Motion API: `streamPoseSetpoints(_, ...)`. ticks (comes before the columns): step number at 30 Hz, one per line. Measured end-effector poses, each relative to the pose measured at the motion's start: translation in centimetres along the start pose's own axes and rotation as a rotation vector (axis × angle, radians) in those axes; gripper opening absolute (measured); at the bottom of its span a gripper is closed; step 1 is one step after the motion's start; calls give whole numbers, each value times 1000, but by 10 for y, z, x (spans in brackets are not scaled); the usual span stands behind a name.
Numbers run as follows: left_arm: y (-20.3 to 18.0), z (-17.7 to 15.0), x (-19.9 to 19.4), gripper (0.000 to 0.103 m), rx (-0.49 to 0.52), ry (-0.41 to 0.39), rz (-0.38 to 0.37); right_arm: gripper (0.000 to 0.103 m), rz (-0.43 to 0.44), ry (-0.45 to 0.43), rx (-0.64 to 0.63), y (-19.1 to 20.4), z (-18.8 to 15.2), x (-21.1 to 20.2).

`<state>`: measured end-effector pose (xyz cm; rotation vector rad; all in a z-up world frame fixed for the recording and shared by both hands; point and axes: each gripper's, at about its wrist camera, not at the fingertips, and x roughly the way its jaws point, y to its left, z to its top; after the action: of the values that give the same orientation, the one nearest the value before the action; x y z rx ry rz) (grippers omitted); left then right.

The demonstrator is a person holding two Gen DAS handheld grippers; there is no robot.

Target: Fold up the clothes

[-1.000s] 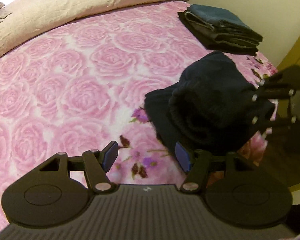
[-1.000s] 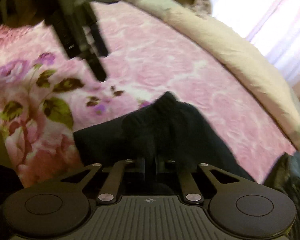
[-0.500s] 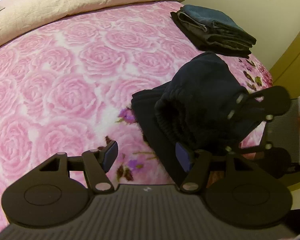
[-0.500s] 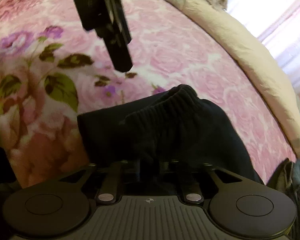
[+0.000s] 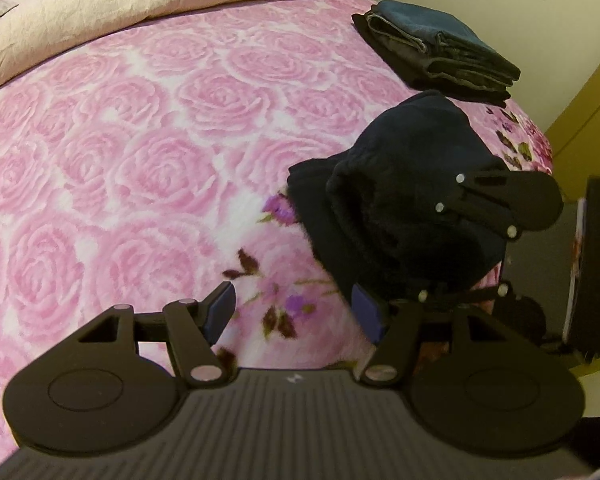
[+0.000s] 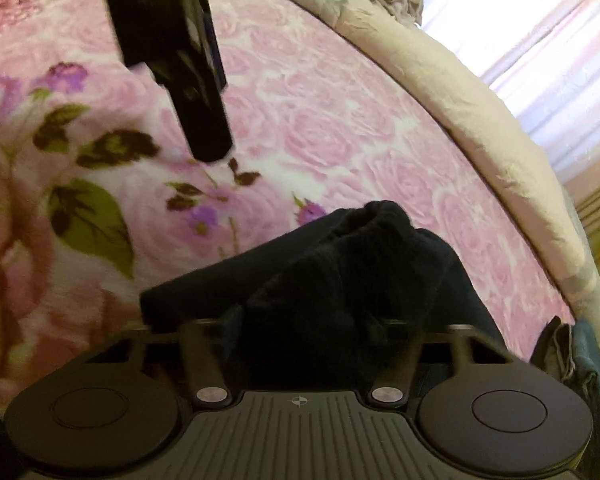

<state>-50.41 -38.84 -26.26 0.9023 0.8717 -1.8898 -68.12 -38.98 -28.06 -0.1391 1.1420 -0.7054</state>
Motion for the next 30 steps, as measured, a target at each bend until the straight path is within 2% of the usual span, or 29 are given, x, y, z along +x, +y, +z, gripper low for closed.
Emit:
streamPoseSetpoints(2, 1, -2, -5, 61, 1, 1, -3, 26, 18, -2, 17, -8, 0, -9)
streamPoseSetpoints(6, 5, -4, -14, 62, -12, -15, -5, 24, 32, -18, 30, -15, 9, -34)
streamPoseSetpoints(8, 8, -3, -16, 62, -29, -26, -6, 25, 50, -8, 22, -3, 16, -39)
streamPoseSetpoints(10, 10, 0, -15, 62, -38, -32, -3, 25, 55, 32, 11, 10, 17, -24)
streamPoseSetpoints(12, 7, 7, -10, 62, -11, -35, 9, 36, 48, 40, -14, 21, 14, -9)
streamPoseSetpoints(15, -3, 23, -1, 62, 20, -49, -4, 41, 38, 14, -8, 22, 11, -15)
streamPoseSetpoints(19, -20, 52, 19, 58, 55, -54, -32, 41, 85, 31, 88, 3, -1, -45)
streamPoseSetpoints(21, -28, 66, 32, 50, 70, -42, -46, 41, 93, 33, 171, -15, -10, -62)
streamPoseSetpoints(25, -32, 81, 70, 48, 104, 37, -29, 41, 80, 32, 392, -57, -31, -77)
streamPoseSetpoints(28, -24, 86, 99, 55, 102, 80, 0, 41, 51, 39, 536, -81, -51, -59)
streamPoseSetpoints(30, -22, 88, 111, 64, 107, 98, 10, 41, 63, 59, 599, -88, -66, -41)
